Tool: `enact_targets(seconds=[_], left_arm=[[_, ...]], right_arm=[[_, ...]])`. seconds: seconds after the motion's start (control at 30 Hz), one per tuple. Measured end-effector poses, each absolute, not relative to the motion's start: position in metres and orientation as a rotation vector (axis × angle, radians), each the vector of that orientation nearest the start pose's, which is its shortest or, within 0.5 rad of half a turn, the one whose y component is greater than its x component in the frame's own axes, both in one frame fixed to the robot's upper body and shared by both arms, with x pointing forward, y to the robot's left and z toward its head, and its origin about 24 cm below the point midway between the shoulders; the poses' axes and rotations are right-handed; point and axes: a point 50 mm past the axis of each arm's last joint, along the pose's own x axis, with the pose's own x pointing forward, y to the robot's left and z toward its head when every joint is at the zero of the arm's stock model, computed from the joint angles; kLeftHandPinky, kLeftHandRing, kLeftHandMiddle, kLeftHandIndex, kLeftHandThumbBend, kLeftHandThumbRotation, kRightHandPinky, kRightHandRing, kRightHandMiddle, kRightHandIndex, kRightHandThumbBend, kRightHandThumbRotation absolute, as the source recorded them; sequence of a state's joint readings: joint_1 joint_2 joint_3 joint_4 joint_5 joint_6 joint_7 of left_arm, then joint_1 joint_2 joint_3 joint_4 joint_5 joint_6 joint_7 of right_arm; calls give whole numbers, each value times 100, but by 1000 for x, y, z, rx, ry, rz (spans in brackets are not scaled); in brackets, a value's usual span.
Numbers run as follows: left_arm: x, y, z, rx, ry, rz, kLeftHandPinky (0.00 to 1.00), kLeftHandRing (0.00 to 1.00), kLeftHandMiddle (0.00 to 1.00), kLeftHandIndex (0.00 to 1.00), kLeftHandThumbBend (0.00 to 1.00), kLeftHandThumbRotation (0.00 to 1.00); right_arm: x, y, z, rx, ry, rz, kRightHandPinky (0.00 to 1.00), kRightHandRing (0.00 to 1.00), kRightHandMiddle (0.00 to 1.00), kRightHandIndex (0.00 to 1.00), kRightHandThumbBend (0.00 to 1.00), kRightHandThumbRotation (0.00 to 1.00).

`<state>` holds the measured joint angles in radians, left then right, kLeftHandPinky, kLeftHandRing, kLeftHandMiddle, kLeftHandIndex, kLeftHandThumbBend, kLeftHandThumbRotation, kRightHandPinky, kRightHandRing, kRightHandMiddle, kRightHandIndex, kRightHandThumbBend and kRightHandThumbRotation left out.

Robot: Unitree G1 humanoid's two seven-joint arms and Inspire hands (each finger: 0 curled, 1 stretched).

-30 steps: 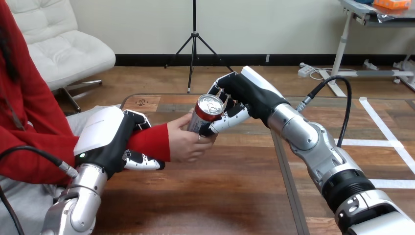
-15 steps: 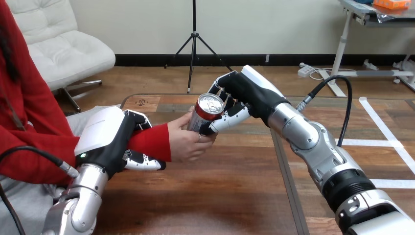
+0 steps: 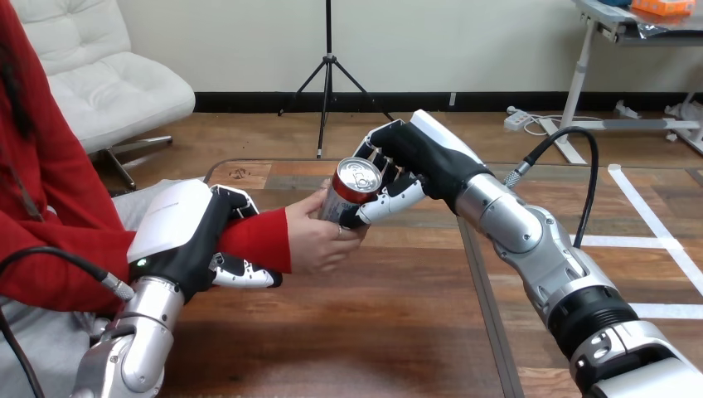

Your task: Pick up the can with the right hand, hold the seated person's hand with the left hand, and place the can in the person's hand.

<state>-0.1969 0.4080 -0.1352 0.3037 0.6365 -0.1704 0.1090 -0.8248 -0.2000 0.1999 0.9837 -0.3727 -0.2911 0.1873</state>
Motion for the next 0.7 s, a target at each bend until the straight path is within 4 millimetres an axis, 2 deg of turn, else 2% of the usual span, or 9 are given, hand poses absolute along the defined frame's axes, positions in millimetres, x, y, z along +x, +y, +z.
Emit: enact_targets(seconds=[0.1, 0.17, 0.43, 0.7], left_arm=[[288, 197, 46, 1051, -114, -116, 42, 53, 57, 52, 82, 20], [288, 197, 47, 1051, -116, -116, 44, 56, 60, 55, 84, 28], [288, 194, 52, 1049, -139, -122, 48, 62, 67, 63, 97, 49], [288, 191, 60, 1027, -159, -141, 54, 69, 72, 70, 100, 61]], right_arm=[[380, -112, 86, -737, -60, 488, 48, 56, 60, 63, 85, 29], [380, -112, 86, -739, -58, 493, 51, 60, 64, 67, 89, 41], [380, -116, 86, -750, -43, 514, 56, 68, 71, 75, 98, 67], [378, -119, 85, -751, -33, 547, 60, 73, 76, 81, 100, 83]])
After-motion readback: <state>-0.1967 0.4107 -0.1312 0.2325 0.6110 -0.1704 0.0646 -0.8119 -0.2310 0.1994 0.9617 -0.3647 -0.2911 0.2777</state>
